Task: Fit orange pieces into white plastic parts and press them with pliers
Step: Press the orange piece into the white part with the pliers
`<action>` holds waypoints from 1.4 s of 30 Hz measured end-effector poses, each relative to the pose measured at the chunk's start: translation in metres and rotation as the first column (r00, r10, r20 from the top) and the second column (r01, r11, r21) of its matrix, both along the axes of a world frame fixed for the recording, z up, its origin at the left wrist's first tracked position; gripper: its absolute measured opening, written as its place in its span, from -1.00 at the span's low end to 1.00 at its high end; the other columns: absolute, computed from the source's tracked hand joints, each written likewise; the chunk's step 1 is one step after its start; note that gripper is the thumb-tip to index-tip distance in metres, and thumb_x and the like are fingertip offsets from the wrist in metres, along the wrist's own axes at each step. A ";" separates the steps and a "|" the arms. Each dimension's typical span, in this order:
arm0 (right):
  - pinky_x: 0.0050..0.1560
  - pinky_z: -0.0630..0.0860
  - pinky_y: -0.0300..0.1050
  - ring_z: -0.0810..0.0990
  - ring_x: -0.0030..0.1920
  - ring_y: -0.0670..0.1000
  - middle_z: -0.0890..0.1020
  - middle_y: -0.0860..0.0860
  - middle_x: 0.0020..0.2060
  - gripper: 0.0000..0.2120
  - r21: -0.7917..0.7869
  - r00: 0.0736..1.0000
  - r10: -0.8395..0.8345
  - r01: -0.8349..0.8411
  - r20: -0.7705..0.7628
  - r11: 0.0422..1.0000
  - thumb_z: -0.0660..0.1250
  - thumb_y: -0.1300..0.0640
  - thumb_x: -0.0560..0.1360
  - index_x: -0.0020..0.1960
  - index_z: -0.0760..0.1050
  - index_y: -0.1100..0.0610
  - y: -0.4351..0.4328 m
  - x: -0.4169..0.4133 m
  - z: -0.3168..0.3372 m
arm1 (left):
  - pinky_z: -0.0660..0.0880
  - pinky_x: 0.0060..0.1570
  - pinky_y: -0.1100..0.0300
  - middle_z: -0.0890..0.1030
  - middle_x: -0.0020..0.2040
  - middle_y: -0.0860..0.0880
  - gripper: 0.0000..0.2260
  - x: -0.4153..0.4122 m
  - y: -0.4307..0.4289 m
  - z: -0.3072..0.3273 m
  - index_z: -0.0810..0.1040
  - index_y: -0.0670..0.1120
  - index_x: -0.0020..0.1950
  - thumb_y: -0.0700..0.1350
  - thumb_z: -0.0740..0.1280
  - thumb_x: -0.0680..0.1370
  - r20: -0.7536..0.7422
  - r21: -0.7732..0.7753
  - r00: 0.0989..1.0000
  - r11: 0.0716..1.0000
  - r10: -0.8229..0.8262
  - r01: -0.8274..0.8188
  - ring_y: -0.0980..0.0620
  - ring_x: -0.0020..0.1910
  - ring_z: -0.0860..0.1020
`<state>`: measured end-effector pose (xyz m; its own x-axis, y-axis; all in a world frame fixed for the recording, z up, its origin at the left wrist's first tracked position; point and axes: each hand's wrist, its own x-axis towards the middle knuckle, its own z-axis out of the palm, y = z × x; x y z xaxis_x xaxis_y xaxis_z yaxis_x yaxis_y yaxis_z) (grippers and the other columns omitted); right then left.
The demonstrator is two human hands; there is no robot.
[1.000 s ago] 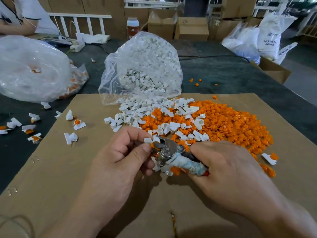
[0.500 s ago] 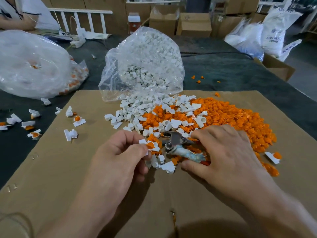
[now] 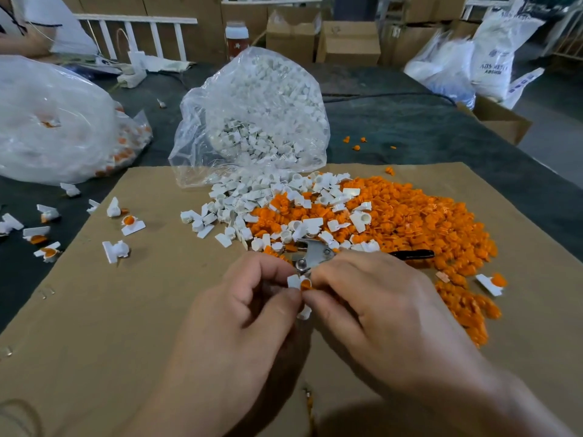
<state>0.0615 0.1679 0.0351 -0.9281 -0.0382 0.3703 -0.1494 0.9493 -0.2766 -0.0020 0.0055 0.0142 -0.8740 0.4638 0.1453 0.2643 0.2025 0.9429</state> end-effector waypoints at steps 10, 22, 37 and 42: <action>-0.27 0.48 -0.07 0.49 -0.20 -0.08 0.51 -0.09 -0.16 -0.75 -0.090 0.994 0.106 -0.106 0.000 0.990 0.11 0.01 0.61 0.01 0.54 0.05 -0.001 0.005 0.003 | 0.44 -0.55 0.21 0.56 -0.39 -0.15 -0.75 -0.010 -0.004 0.001 0.60 -0.02 -0.14 0.12 0.50 0.38 0.413 0.359 0.842 0.912 -0.348 0.200 -0.03 -0.54 0.51; -0.53 0.22 -0.12 0.32 -0.55 -0.09 0.37 -0.06 -0.54 -0.73 -0.833 0.928 0.188 0.184 0.322 0.522 0.19 -0.02 0.49 -0.34 0.45 0.03 -0.012 0.007 0.005 | 0.38 -0.49 0.27 0.53 -0.33 0.12 -0.67 -0.015 -0.012 -0.010 0.59 0.10 0.04 0.33 0.33 0.53 -0.156 0.145 0.947 0.942 -0.281 0.303 0.14 -0.46 0.45; -0.40 0.40 -0.16 0.49 -0.33 -0.09 0.50 -0.11 -0.32 -0.68 -0.436 0.988 0.082 -0.016 0.133 0.900 0.07 -0.25 0.55 -0.16 0.43 -0.07 -0.006 0.007 -0.002 | 0.31 -0.60 0.31 0.48 -0.45 -0.05 -0.70 -0.013 -0.004 -0.008 0.60 -0.02 -0.13 0.20 0.49 0.40 0.261 0.383 0.894 0.889 -0.364 0.251 0.07 -0.61 0.38; -0.54 0.19 -0.24 0.28 -0.61 -0.03 0.41 0.01 -0.53 -0.74 -0.910 0.834 0.365 0.364 0.414 0.199 0.29 -0.11 0.40 -0.33 0.50 0.05 -0.008 0.004 0.003 | 0.39 -0.52 0.33 0.57 -0.42 0.04 -0.63 -0.009 -0.005 -0.013 0.62 0.13 -0.05 0.40 0.41 0.41 0.030 0.254 0.965 0.936 -0.261 0.245 0.14 -0.53 0.47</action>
